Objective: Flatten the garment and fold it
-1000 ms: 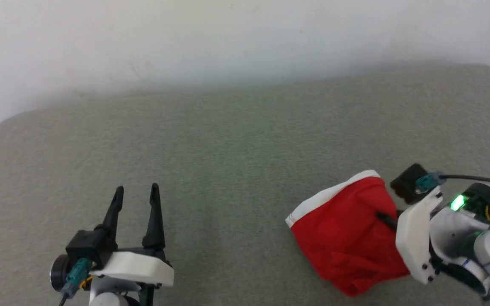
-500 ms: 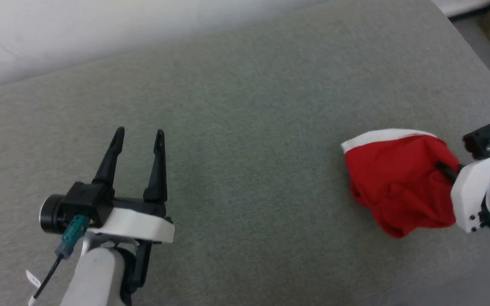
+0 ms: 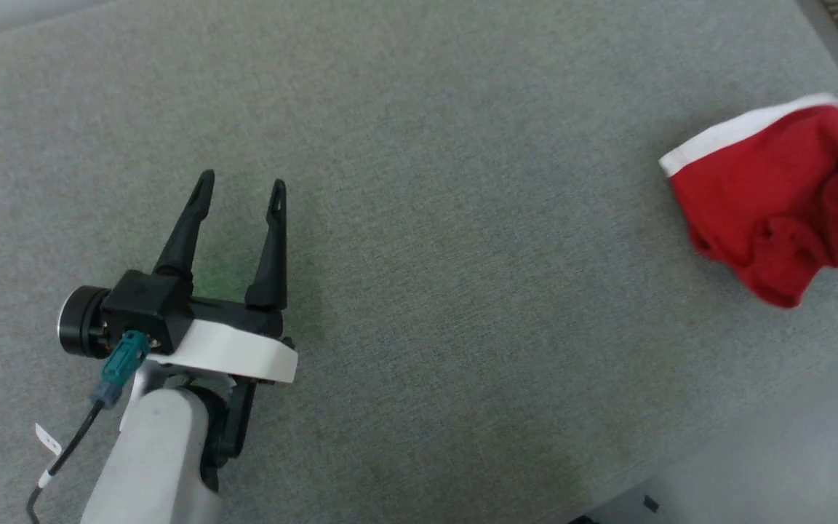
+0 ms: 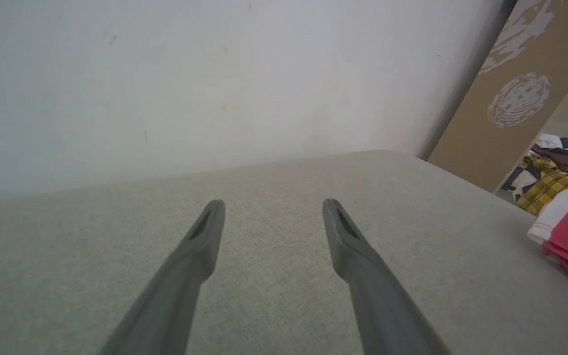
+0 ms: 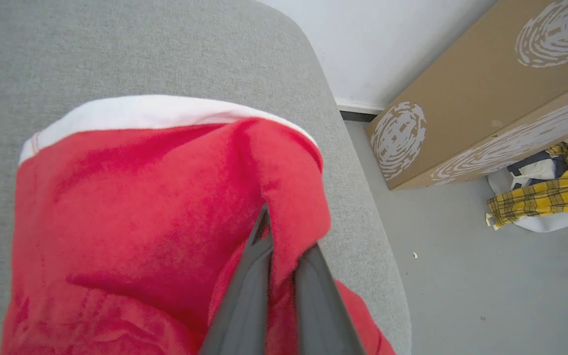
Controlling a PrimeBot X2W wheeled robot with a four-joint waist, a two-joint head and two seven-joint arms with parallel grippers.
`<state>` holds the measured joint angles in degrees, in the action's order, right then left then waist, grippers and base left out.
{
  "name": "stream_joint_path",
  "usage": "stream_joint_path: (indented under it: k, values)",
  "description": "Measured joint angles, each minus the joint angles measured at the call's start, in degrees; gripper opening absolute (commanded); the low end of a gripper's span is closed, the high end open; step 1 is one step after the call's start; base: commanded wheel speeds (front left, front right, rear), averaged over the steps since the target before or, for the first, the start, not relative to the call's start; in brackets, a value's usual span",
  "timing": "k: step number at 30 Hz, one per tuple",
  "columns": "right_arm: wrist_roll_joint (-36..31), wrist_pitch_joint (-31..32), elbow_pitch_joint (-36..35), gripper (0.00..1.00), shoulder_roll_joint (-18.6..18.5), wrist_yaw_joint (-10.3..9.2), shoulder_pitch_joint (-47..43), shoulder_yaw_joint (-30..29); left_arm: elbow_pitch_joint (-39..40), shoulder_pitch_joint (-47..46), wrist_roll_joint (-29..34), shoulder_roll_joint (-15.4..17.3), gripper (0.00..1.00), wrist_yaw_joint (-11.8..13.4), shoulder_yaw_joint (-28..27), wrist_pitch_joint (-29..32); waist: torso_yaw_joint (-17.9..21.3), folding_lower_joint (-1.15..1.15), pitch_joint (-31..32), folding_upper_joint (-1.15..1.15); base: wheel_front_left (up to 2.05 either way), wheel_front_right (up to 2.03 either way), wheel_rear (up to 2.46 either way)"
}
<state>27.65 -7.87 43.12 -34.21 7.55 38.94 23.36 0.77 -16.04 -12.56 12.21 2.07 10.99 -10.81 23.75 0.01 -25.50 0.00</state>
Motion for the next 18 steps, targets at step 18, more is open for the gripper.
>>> stream_joint_path:
  k: [18]
  values:
    - [-13.13,-6.86,18.78,1.0,0.97,-0.01,-0.89,-17.0,-5.66,0.78,-2.0,-3.3,1.0,0.07,0.14,-3.37,-4.82,-0.02,3.84,0.0,0.0,0.0,0.0]
